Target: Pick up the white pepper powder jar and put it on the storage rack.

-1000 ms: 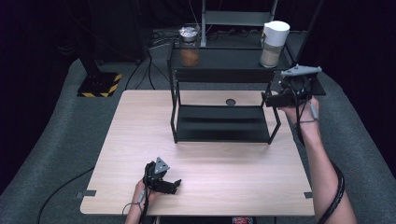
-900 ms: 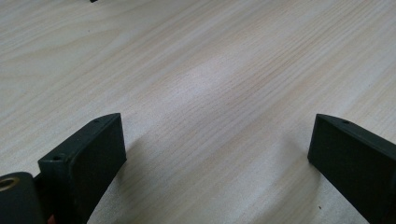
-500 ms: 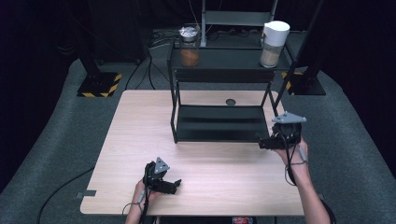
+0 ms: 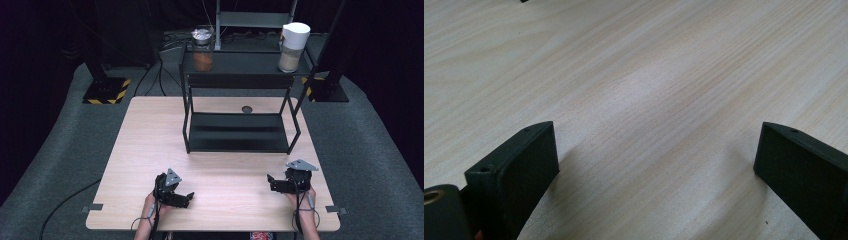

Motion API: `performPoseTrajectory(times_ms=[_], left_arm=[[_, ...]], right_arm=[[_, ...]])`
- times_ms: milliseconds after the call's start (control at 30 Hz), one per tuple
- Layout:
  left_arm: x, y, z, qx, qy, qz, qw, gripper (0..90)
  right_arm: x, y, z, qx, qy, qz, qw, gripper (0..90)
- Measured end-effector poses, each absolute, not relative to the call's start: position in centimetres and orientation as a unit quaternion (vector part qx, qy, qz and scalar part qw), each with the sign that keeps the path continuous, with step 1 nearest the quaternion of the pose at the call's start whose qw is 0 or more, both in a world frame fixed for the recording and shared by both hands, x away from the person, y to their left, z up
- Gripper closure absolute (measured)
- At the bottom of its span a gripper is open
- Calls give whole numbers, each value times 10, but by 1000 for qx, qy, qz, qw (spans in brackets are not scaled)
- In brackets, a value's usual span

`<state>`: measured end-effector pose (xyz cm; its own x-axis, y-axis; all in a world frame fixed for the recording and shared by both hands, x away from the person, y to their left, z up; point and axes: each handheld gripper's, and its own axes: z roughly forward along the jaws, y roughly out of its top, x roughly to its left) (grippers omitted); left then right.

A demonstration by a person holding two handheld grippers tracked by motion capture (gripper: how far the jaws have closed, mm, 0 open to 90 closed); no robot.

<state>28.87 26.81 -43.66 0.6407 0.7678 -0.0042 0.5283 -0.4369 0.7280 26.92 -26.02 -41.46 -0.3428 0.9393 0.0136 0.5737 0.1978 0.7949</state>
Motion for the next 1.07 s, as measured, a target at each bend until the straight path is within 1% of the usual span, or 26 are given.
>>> performPoseTrajectory(times_ms=[167,200,267,333,400,1067], left_arm=[[289,268,-437,831,390,166,360,34],[289,268,-437,831,390,166,360,34],[289,268,-437,831,390,166,360,34],[288,268,-437,831,390,167,360,33],[288,268,-437,831,390,167,360,33],[288,268,-437,831,389,169,360,33]], right_arm=[[261,-257,-433,523,728,368,247,0],[261,-257,-434,525,729,366,244,0],[258,-256,-436,522,726,369,253,0],[257,-258,-438,524,723,374,250,0],[255,-257,-441,526,721,371,256,0],[251,-259,-444,527,713,382,260,0]])
